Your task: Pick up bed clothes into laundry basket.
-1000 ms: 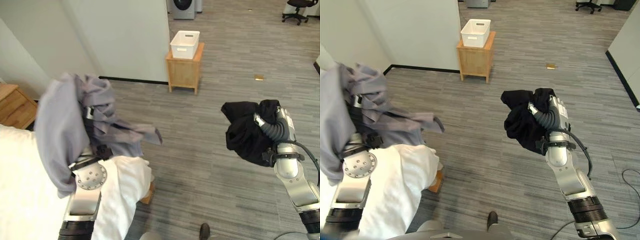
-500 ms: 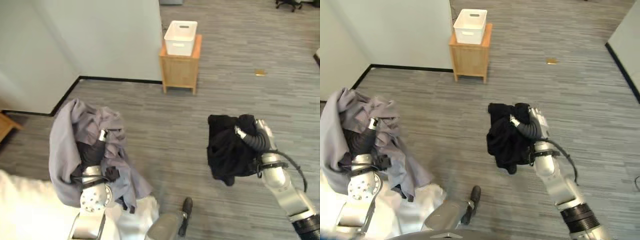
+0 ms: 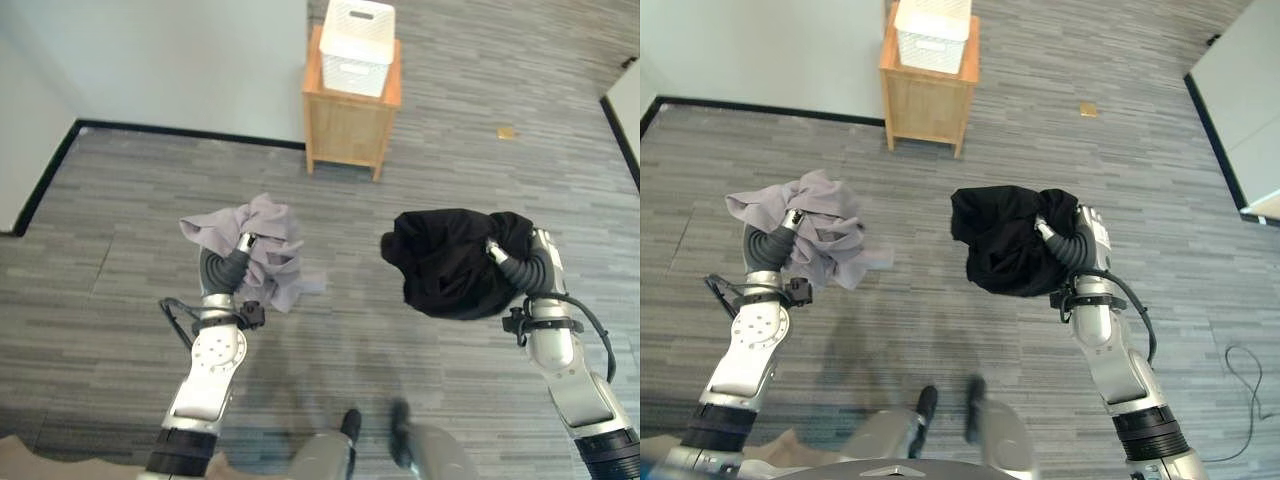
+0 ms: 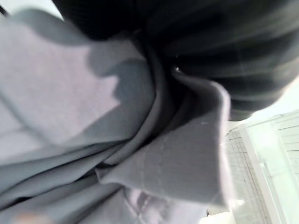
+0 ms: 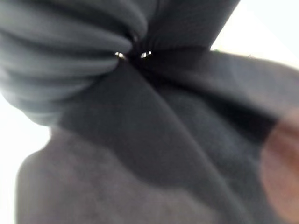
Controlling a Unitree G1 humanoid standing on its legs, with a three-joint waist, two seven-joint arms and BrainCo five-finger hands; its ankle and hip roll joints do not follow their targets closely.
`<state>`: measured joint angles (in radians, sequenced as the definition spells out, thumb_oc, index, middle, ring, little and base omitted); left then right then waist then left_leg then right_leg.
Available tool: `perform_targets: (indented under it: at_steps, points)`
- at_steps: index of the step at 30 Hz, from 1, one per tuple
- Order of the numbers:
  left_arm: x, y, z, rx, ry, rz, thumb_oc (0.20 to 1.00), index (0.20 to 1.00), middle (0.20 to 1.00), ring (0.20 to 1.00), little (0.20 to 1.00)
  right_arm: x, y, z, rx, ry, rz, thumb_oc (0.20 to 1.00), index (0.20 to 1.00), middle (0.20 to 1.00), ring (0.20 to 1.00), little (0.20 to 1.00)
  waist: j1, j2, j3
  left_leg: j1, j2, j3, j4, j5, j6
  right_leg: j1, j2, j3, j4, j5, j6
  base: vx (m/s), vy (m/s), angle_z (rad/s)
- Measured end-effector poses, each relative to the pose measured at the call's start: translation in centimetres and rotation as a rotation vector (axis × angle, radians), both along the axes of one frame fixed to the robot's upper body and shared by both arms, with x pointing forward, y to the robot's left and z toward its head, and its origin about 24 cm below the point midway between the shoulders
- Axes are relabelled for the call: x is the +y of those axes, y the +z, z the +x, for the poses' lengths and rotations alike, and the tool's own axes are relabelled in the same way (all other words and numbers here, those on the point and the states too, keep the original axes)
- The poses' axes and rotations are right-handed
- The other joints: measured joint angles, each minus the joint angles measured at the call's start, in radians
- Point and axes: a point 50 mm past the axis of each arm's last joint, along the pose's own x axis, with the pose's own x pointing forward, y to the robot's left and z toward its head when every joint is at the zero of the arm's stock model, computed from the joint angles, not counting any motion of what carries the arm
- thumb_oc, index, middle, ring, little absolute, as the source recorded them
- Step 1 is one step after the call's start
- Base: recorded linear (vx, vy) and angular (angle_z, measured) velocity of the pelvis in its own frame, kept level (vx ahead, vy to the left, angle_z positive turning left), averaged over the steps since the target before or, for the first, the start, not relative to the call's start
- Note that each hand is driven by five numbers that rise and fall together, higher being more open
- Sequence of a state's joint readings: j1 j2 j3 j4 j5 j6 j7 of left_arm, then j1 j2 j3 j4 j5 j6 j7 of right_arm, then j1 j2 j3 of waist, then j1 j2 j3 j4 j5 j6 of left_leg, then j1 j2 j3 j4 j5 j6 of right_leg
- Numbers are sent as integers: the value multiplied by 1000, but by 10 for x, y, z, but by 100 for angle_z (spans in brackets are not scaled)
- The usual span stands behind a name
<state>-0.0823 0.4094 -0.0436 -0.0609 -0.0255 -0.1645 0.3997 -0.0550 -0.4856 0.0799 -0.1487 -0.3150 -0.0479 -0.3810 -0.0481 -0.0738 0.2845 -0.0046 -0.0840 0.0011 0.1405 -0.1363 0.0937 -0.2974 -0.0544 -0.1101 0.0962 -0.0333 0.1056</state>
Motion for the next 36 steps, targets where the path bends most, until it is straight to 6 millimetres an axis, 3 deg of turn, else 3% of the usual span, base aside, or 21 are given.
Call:
perform_targets:
  at_steps: [4, 7, 8, 9, 10, 11, 12, 14, 17, 18, 20, 22, 24, 25, 26, 28, 29, 31, 34, 35, 36]
  points:
    - [9, -24, -20, 101, 34, -5, 200, 200, 200, 200, 200, -7, -6, 0, 32, -34, -15, 200, 200, 200, 200, 200, 5, 68, -32, 156, -36, 18, -113, -51, 5, -114, 25, -249, -78, 95, -89, 432, -148, 21]
    - [4, -30, -25, 123, 19, -14, 200, 200, 200, 200, 200, -10, -17, -3, 80, -52, -14, 200, 200, 200, 200, 200, 25, 49, -72, 326, -73, -21, -133, -52, 3, -7, 106, -291, -67, 155, -247, 454, -90, 9]
    - [-2, -38, -30, 149, 15, -46, 200, 200, 200, 200, 200, -17, -24, -9, 106, -68, -44, 200, 200, 200, 200, 200, 32, 69, -127, 359, -84, -45, -97, -66, -14, 50, 142, -254, -76, 150, -319, 578, -127, -30]
    - [-8, -40, -31, 160, -5, -60, 200, 200, 200, 200, 200, -18, -28, -7, 121, -80, -47, 200, 200, 200, 200, 200, 38, 97, -142, 312, -62, 0, 57, -77, -75, 75, 163, -191, -61, 141, -315, 306, -134, -37]
    - [-10, -37, -32, 155, -36, -31, 200, 200, 200, 200, 200, -17, -31, -6, 142, -76, -52, 200, 200, 200, 200, 200, 52, 92, -141, 242, -52, 36, 233, -90, -97, 100, 170, -170, -68, 127, -307, 344, -193, -50]
    - [-6, -25, -33, 122, -64, 26, 200, 200, 200, 200, 200, -14, -32, -7, 145, -65, -58, 200, 200, 200, 200, 200, 56, 66, -140, 139, -23, 43, 397, -122, -125, 156, 183, -71, -102, 113, -315, 386, -209, -76]
    - [-3, -12, -31, 82, -79, 75, 200, 200, 200, 200, 200, -16, -25, -2, 120, -69, -66, 200, 200, 200, 200, 200, 112, 34, -128, -7, -29, 11, 640, -100, -85, 190, 192, 6, -92, 73, -335, 402, -133, -130]
    - [3, -9, -31, 78, -66, 98, 200, 200, 200, 200, 200, -10, -12, 6, 64, -53, -56, 200, 200, 200, 200, 200, 168, 4, -121, -182, -20, -45, 773, -106, -95, 233, 181, 94, -91, 61, -341, 196, 39, -139]
    - [3, -9, -29, 79, -68, 91, 200, 200, 200, 200, 200, -3, 0, 13, 5, -25, -53, 200, 200, 200, 200, 200, 192, -33, -103, -339, 3, -133, 598, -94, -96, 310, 108, 125, -92, 7, -251, 250, 113, -92]
    - [-2, -10, -28, 70, -73, 58, 200, 200, 200, 200, 200, -7, 6, 14, -19, -35, -72, 200, 200, 200, 200, 200, 188, -6, -101, -359, 30, -161, 364, -54, -109, 342, 79, 149, -91, -37, -185, 589, 166, -92]
    - [-11, -14, -28, 80, -100, 36, 200, 200, 200, 200, 200, -9, 4, 13, -5, -39, -103, 200, 200, 200, 200, 200, 183, 32, -109, -311, 44, -193, 49, -5, -111, 365, 64, 178, -85, -70, -154, 460, 117, -49]
    - [-21, -19, -22, 91, -138, 12, 200, 200, 200, 200, 200, -11, 5, 16, 5, -30, -165, 200, 200, 200, 200, 200, 196, 109, -122, -252, 44, -204, -192, 69, -111, 416, 63, 206, -99, -110, -111, 438, 70, -37]
    - [-22, -19, -22, 92, -140, 12, 200, 200, 200, 200, 200, -10, 3, 16, 6, -30, -163, 200, 200, 200, 200, 200, 201, 111, -122, -255, 30, -172, -185, 136, -138, 432, 53, 207, -100, -131, -105, 343, 73, -14]
    - [-21, -23, -22, 110, -139, 16, 200, 200, 200, 200, 200, -7, 4, 18, 6, -22, -177, 200, 200, 200, 200, 200, 205, 89, -110, -245, 10, -89, -156, 155, -160, 460, -2, 201, -104, -168, -72, 395, 132, -24]
    - [-22, -21, -22, 110, -151, 29, 200, 200, 200, 200, 200, -10, 11, 20, -23, -46, -198, 200, 200, 200, 200, 200, 247, 91, -107, -229, -11, -37, -121, 226, -128, 482, -49, 179, -93, -175, -50, 545, 166, -64]
    - [-23, -18, -22, 98, -156, 6, 200, 200, 200, 200, 200, -10, 19, 25, -52, -58, -204, 200, 200, 200, 200, 200, 315, 91, -104, -181, -44, -39, -114, 226, -90, 495, -78, 200, -77, -179, -38, 406, 126, -100]
    - [-26, -11, -20, 71, -169, -1, 200, 200, 200, 200, 200, -16, 23, 24, -77, -92, -227, 200, 200, 200, 200, 200, 306, 94, -102, -126, -61, -44, -124, 208, -43, 509, -81, 139, 13, -169, -12, 268, 89, -53]
    - [-29, -10, -19, 63, -180, -9, 200, 200, 200, 200, 200, -14, 25, 25, -88, -114, -227, 200, 200, 200, 200, 200, 259, 130, -94, -46, -42, -68, -164, 228, 19, 315, -71, 115, 478, -119, 58, 177, 66, 8]
    - [-36, -8, -16, 54, -210, -5, 200, 200, 200, 200, 200, -12, 31, 21, -132, -128, -238, 200, 200, 200, 200, 200, 198, 130, -85, 18, -41, -90, -170, 171, 32, 151, -60, 142, 633, -119, 74, 279, 16, 22]
    - [-39, -9, -13, 74, -227, 19, 200, 200, 200, 200, 200, -9, 44, 24, -182, -120, -243, 200, 200, 200, 200, 200, 169, 161, -71, 32, -39, -72, -147, 154, 26, 31, -86, 86, 733, -120, 60, 284, -171, 1]
    - [-41, -11, -13, 81, -240, 20, 200, 200, 200, 200, 200, -10, 49, 23, -202, -121, -255, 200, 200, 200, 200, 200, 163, 177, -77, 45, -37, -74, -153, 148, 17, 2, -105, 50, 661, -120, 44, 218, -147, 1]
